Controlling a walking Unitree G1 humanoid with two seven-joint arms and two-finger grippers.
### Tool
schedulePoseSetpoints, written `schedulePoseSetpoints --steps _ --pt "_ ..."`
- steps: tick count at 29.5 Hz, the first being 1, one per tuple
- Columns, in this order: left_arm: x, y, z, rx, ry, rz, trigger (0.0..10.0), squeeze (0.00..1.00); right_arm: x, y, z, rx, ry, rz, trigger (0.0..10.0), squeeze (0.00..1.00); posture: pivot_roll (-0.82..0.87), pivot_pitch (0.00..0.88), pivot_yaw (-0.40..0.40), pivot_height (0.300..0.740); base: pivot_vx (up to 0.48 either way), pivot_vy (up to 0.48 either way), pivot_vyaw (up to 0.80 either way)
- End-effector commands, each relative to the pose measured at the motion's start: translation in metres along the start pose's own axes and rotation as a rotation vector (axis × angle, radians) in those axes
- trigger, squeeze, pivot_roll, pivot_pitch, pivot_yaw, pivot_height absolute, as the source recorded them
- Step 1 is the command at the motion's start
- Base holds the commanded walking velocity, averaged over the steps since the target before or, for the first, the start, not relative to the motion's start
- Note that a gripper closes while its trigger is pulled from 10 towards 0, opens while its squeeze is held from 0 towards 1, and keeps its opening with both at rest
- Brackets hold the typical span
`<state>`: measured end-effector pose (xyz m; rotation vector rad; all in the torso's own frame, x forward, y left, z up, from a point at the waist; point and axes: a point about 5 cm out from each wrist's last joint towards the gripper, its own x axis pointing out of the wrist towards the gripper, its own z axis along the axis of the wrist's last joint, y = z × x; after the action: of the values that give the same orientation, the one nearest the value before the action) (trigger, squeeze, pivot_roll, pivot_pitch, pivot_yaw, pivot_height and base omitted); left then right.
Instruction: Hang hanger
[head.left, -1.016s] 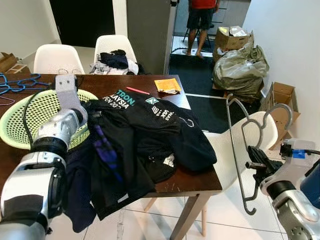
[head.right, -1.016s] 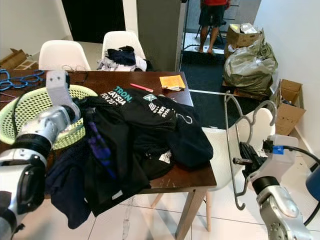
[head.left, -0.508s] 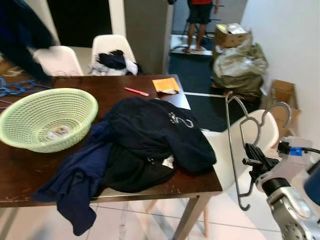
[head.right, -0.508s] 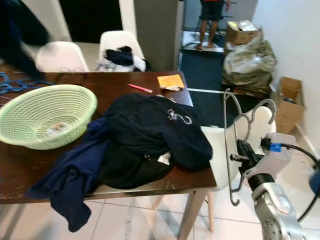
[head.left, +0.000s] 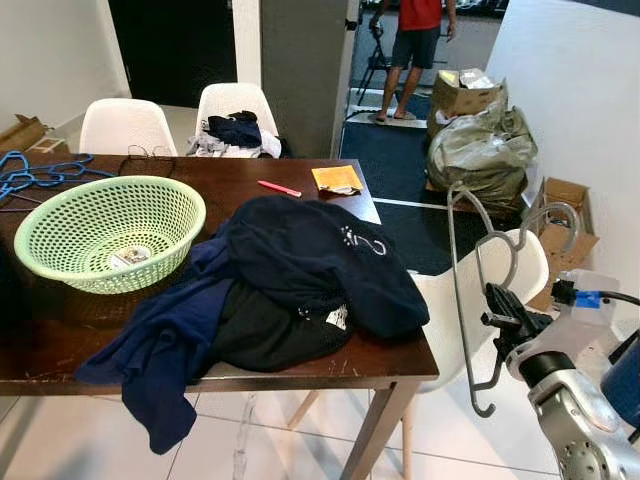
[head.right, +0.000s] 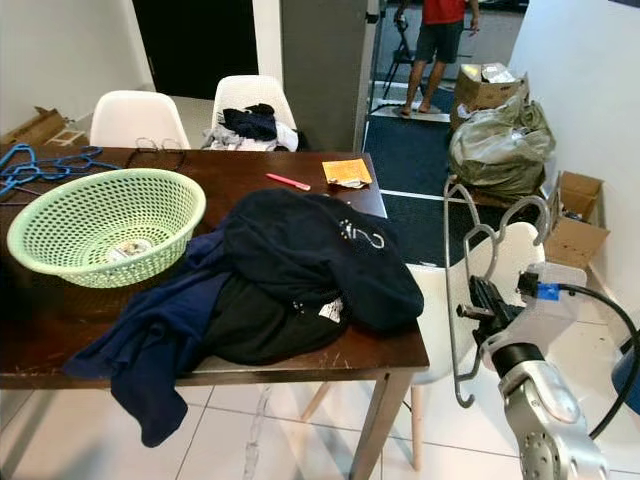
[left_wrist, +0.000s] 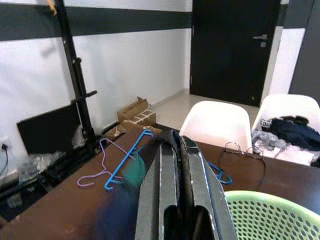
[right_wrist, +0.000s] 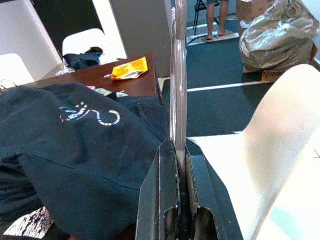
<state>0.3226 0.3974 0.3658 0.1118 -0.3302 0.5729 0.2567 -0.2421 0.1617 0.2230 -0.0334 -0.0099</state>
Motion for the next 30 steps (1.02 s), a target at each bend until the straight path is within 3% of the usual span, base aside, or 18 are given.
schedulePoseSetpoints --steps 1,3,4,9,11,12,14,18,24,25,26,28,29,30 --pt "0.002 0.001 0.019 -0.044 -0.084 0.023 0.0 0.0 -0.001 -0.003 0.001 -0.008 0.0 -0.003 10.0 0.0 -0.03 0.038 -0.036 0.74 0.0 0.0 0.0" --pt "0.003 0.003 0.022 -0.054 -0.096 0.038 0.0 0.0 -0.002 -0.004 0.001 -0.009 0.001 -0.004 10.0 0.0 -0.03 0.038 -0.036 0.74 0.0 0.0 0.0" --pt "0.004 0.002 0.055 -0.054 -0.221 0.073 0.0 0.0 -0.002 -0.005 0.001 -0.013 0.002 -0.005 10.0 0.0 -0.04 0.037 -0.034 0.74 0.0 0.0 0.0" --pt "0.0 0.003 0.083 -0.042 -0.331 0.101 0.0 0.0 -0.003 -0.005 0.0 -0.014 0.003 -0.008 10.0 0.0 -0.04 0.036 -0.034 0.74 0.0 0.0 0.0" --pt "-0.007 0.001 0.119 -0.073 -0.449 0.1 0.0 0.0 -0.004 -0.007 0.0 -0.015 0.006 -0.012 10.0 0.0 -0.05 0.037 -0.035 0.74 0.0 0.0 0.0" --pt "-0.007 0.001 0.119 -0.073 -0.449 0.1 0.0 0.0 -0.004 -0.007 0.0 -0.015 0.006 -0.012 10.0 0.0 -0.05 0.037 -0.035 0.74 0.0 0.0 0.0" --pt "-0.012 -0.006 0.144 -0.084 -0.529 0.069 0.0 0.0 -0.005 -0.007 0.0 -0.017 0.009 -0.012 10.0 0.0 -0.04 0.038 -0.04 0.74 0.0 0.0 0.0" --pt "-0.012 -0.015 0.155 -0.085 -0.56 0.026 0.0 0.0 -0.005 -0.008 0.0 -0.018 0.012 -0.009 10.0 0.0 -0.04 0.042 -0.044 0.74 0.0 0.0 0.0" --pt "0.001 -0.036 0.131 -0.072 -0.463 -0.072 0.0 0.0 -0.005 -0.01 0.001 -0.028 0.018 -0.006 10.0 0.0 -0.06 0.055 -0.054 0.74 0.0 0.0 0.0" --pt "0.007 -0.055 0.107 -0.078 -0.387 -0.161 0.0 0.0 -0.007 -0.013 0.003 -0.039 0.023 -0.007 10.0 0.0 -0.07 0.06 -0.063 0.74 0.0 0.0 0.0" --pt "0.007 -0.055 0.107 -0.078 -0.387 -0.161 0.0 0.0 -0.007 -0.013 0.003 -0.039 0.023 -0.007 10.0 0.0 -0.07 0.06 -0.063 0.74 0.0 0.0 0.0" --pt "0.009 -0.075 0.081 -0.07 -0.303 -0.243 0.0 0.0 -0.01 -0.016 0.005 -0.059 0.031 -0.008 10.0 0.0 -0.09 0.071 -0.074 0.74 0.0 0.0 0.0" --pt "0.009 -0.075 0.081 -0.07 -0.303 -0.243 0.0 0.0 -0.01 -0.016 0.005 -0.059 0.031 -0.008 10.0 0.0 -0.09 0.071 -0.074 0.74 0.0 0.0 0.0" --pt "0.009 -0.084 0.066 -0.068 -0.257 -0.277 0.0 0.0 -0.013 -0.019 0.006 -0.072 0.038 -0.009 10.0 0.0 -0.11 0.076 -0.082 0.74 0.0 0.0 0.0"
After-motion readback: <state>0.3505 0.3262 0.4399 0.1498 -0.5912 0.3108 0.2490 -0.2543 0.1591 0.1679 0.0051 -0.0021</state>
